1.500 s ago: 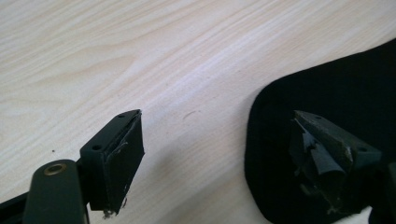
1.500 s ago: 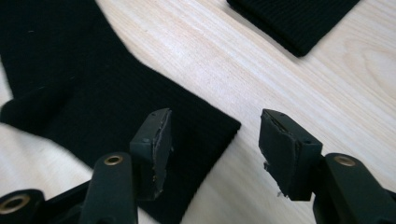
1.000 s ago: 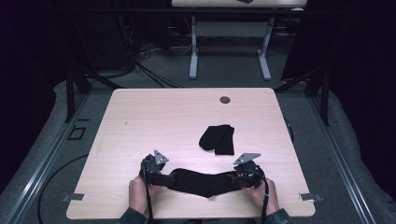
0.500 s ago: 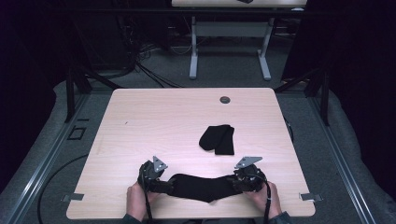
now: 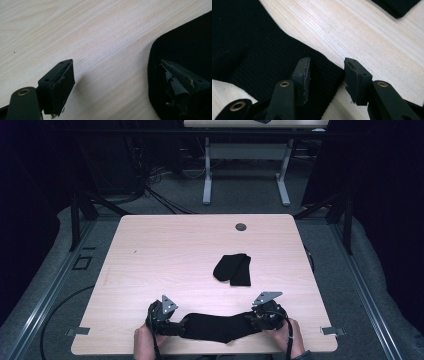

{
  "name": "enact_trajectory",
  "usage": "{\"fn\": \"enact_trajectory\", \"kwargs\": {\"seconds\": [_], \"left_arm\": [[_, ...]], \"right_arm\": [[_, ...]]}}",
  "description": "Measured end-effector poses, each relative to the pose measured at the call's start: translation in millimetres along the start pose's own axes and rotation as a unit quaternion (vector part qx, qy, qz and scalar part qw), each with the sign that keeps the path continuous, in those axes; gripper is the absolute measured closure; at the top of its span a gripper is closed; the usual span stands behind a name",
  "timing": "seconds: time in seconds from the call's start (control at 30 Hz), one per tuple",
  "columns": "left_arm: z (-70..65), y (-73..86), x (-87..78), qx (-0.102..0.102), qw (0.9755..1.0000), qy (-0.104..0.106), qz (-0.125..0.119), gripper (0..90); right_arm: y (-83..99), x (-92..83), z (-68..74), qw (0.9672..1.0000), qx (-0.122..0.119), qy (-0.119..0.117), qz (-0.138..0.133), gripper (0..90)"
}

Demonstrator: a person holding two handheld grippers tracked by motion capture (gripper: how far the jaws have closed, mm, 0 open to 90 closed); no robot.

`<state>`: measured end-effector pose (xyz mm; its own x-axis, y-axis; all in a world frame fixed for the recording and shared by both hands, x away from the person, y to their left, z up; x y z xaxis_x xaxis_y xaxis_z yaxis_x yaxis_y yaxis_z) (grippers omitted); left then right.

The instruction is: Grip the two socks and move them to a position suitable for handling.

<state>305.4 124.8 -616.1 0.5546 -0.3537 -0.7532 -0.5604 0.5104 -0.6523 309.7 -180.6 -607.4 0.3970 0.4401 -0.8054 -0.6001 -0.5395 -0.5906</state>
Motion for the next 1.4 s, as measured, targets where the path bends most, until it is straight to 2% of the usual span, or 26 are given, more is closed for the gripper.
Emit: {"fn": "enact_trajectory", "kwargs": {"seconds": [0.13, 0.23, 0.37, 0.5, 0.6, 0.7, 0.83, 1.03, 1.27, 1.4], "left_arm": [[1.1, -0.3, -1.3, 0.004, 1.0, -0.005, -0.003, 12.4], [8.1, -4.4, -9.8, -0.017, 0.9995, -0.002, -0.026, 5.6], [27.1, -7.9, -23.0, -0.037, 0.9978, -0.024, -0.049, 1.8], [51.5, -0.5, -23.4, -0.05, 0.9967, -0.048, -0.042, 1.0], [71.5, 12.9, -15.7, -0.073, 0.9949, -0.064, -0.029, 0.5], [80.1, 21.6, -11.4, -0.083, 0.9938, -0.07, -0.025, 0.2], [85.7, 28.4, -4.7, -0.089, 0.9933, -0.073, -0.015, 0.2], [89.8, 31.9, -2.3, -0.104, 0.9921, -0.062, -0.033, 0.1], [93.8, 30.0, 0.4, -0.107, 0.992, -0.058, -0.033, 0.0], [94.4, 29.5, 1.0, -0.11, 0.9916, -0.059, -0.033, 0.0]], "right_arm": [[1.1, -1.3, -0.5, 1.0, -0.004, 0.004, 0.004, 56.2], [-0.1, -1.1, -2.2, 1.0, 0.0, 0.006, 0.007, 49.8], [-3.4, -3.9, -6.7, 0.9998, 0.015, -0.004, -0.009, 37.6], [-11.0, -8.8, -14.3, 0.9994, 0.025, -0.004, -0.023, 28.4], [-18.3, -11.8, -20.9, 0.9994, 0.028, 0.0, -0.022, 22.3], [-27.6, -13.1, -27.2, 0.9993, 0.025, -0.005, -0.027, 18.6], [-41.9, -13.2, -38.0, 0.999, 0.027, -0.001, -0.035, 14.6], [-61.7, -10.1, -53.8, 0.9985, 0.035, -0.009, -0.041, 8.5], [-93.3, -4.8, -75.4, 0.9979, 0.047, -0.013, -0.043, 8.5], [-111.7, 8.2, -91.2, 0.9969, 0.061, -0.011, -0.049, 11.0]]}}
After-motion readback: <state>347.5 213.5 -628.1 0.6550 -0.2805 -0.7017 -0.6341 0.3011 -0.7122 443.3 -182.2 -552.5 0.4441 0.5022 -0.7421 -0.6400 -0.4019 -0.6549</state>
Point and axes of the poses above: each handheld gripper's, and its own axes: x roughly forward along the jaws, y roughly out of its underside, z roughly to its left, the point moved 5 cm from there along x, roughly forward along the jaws, and after that the axes turned 2 degrees about x, right-handed, at the moved point
